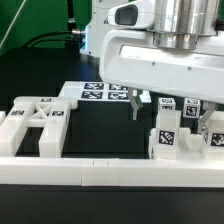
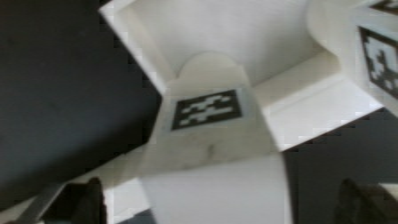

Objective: Assemble chair

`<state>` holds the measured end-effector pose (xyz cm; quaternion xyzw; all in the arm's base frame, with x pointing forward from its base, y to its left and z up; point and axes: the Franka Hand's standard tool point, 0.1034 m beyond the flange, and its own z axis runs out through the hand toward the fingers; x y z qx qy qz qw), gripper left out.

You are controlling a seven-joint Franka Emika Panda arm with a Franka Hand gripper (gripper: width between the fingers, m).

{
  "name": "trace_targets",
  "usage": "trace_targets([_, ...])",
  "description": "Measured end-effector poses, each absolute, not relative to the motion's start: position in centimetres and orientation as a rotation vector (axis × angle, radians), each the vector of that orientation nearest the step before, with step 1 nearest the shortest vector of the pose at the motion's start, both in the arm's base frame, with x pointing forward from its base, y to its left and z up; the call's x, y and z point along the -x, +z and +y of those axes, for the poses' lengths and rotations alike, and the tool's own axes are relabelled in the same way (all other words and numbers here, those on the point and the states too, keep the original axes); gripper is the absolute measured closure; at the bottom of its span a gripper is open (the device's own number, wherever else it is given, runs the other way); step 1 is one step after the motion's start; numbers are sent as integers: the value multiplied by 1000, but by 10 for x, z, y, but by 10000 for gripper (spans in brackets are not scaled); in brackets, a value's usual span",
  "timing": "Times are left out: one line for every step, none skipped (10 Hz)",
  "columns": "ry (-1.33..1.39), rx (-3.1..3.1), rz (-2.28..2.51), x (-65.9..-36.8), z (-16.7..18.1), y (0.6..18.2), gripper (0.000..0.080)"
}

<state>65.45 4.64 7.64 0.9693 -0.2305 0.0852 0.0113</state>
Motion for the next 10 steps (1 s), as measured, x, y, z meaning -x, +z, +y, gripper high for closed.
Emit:
trace_targets([267, -3036, -631, -655, 46, 76, 151])
trace_targets([266, -3044, -568, -655, 47, 76, 151])
trace_targets([264, -3054, -477, -655, 47, 76, 151])
trace_targets([264, -3055, -480, -655, 49, 76, 151])
trace_targets([265, -3052, -514, -655, 50, 76, 264])
trace_targets([265, -3052, -515, -655, 50, 76, 398])
trace_targets([265, -3052, -516, -655, 51, 76, 398])
trace_targets([265, -3051, -524, -655, 51, 76, 514])
trace_targets([266, -3046, -569, -654, 50, 76, 514])
trace_targets([266, -3045, -569, -654, 50, 76, 514])
